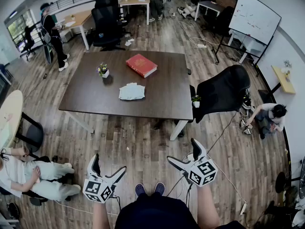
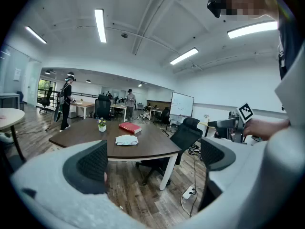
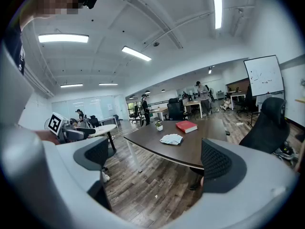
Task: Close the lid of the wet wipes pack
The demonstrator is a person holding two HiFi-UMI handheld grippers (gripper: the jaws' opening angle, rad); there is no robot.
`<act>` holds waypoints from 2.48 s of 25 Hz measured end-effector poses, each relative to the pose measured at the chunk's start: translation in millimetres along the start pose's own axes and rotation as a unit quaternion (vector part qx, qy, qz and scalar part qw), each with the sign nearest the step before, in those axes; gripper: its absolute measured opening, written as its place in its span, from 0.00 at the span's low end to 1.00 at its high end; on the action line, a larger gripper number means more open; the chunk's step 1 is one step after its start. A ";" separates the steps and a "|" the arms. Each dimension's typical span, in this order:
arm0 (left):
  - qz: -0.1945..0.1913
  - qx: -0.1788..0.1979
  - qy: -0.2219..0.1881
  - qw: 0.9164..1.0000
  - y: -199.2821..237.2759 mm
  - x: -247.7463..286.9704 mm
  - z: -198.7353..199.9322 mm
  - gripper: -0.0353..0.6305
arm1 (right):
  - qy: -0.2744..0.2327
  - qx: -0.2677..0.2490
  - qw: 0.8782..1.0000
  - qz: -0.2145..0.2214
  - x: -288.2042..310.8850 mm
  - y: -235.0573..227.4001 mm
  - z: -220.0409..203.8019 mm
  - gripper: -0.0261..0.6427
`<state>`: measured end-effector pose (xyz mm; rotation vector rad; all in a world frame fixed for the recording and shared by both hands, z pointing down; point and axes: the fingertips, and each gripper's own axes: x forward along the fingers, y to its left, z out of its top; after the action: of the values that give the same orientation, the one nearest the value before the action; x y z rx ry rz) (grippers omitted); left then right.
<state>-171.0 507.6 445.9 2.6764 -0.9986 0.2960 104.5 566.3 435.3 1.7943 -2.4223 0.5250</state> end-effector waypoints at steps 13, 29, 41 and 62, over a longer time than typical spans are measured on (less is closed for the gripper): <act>0.014 0.002 0.002 1.000 -9.4 4.9 5.1 0.95 | -0.011 0.007 1.000 0.024 -5.4 -7.8 7.7 0.94; 0.051 -0.001 -0.017 0.999 -29.4 14.5 -12.0 0.95 | -0.024 -0.008 1.000 0.017 -12.1 -51.5 -8.0 0.91; 0.034 0.013 -0.031 0.999 6.9 62.9 3.0 0.95 | -0.028 -0.026 0.999 0.016 35.9 -68.0 1.4 0.91; 0.036 -0.012 -0.014 0.999 122.7 148.0 28.5 0.95 | 0.009 -0.028 0.999 0.040 184.8 -88.0 33.7 0.91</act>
<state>-139.9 319.3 482.5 2.6340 -1.1016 0.2588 134.5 364.4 472.5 1.6697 -2.4810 0.4732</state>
